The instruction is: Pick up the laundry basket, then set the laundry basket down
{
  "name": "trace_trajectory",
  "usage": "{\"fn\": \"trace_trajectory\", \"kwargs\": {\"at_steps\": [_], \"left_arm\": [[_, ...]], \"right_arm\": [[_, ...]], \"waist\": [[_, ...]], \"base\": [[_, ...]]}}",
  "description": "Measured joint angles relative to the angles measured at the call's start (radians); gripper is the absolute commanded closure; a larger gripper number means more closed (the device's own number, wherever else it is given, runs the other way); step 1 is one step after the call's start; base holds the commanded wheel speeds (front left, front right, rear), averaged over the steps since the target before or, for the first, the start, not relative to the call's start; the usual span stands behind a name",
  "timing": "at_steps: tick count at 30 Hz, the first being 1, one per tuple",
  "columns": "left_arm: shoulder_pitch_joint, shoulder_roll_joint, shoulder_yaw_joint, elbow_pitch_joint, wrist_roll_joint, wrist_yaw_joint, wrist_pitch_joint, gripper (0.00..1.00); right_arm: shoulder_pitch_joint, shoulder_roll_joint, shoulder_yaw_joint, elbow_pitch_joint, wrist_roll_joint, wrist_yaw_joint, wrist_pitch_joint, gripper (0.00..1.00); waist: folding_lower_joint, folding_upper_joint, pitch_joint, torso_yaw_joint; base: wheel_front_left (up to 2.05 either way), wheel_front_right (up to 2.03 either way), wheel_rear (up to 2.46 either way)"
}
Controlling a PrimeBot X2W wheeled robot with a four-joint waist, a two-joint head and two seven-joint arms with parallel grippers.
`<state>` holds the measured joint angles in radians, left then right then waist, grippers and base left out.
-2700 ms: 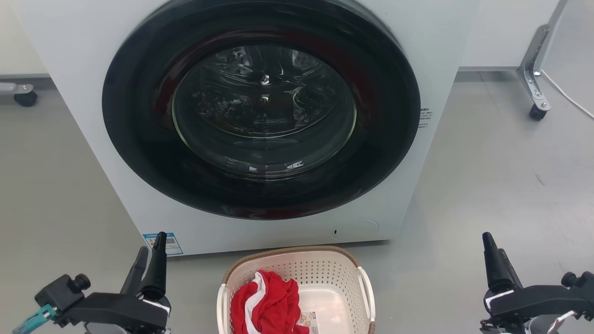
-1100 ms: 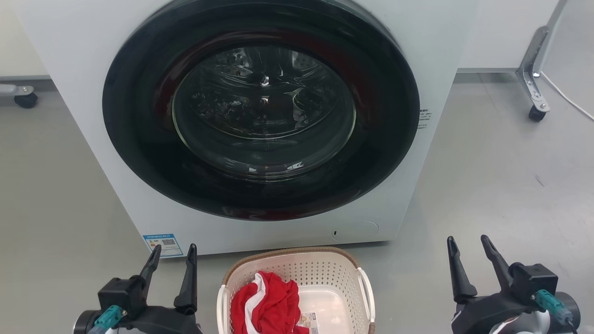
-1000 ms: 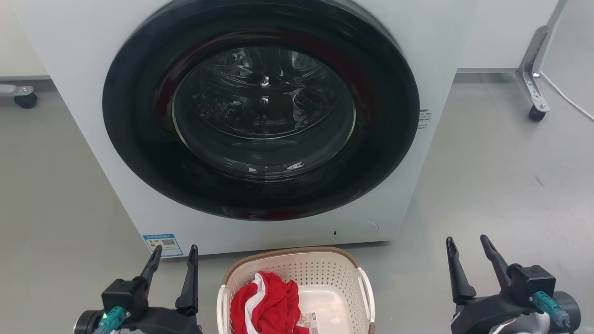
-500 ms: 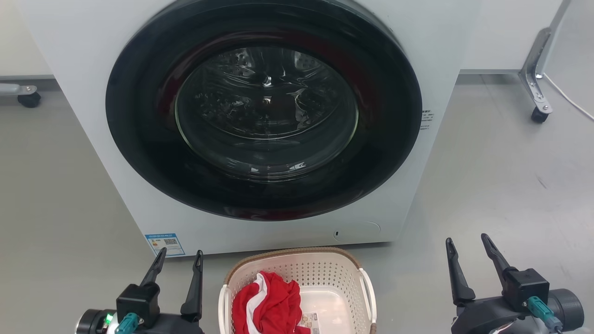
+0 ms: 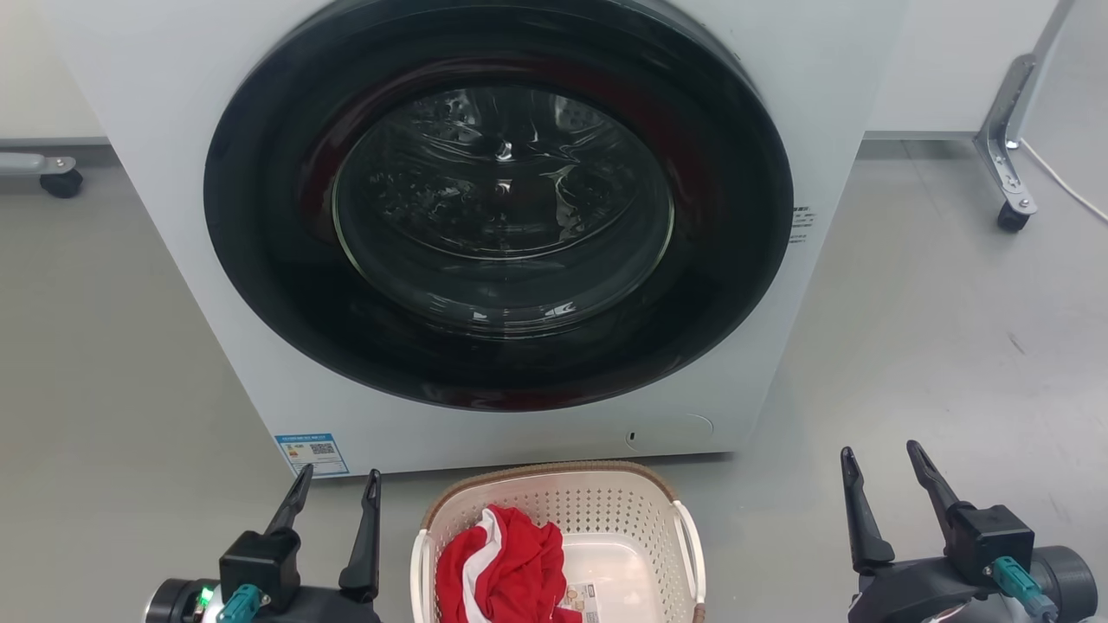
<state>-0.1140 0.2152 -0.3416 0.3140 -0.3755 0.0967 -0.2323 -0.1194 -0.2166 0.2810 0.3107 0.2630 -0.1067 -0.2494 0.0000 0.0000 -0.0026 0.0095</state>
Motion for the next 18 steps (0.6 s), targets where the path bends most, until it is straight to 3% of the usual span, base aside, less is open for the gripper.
{"fn": "trace_trajectory", "kwargs": {"at_steps": [18], "left_arm": [[-0.011,0.001,-0.013,-0.013,0.003,-0.002,-0.007,0.0]], "right_arm": [[0.005,0.007,-0.011,-0.019,-0.001,0.003,0.0,0.0]], "waist": [[0.0,0.0,0.039,0.007]], "base": [[0.0,0.0,0.0]]}}
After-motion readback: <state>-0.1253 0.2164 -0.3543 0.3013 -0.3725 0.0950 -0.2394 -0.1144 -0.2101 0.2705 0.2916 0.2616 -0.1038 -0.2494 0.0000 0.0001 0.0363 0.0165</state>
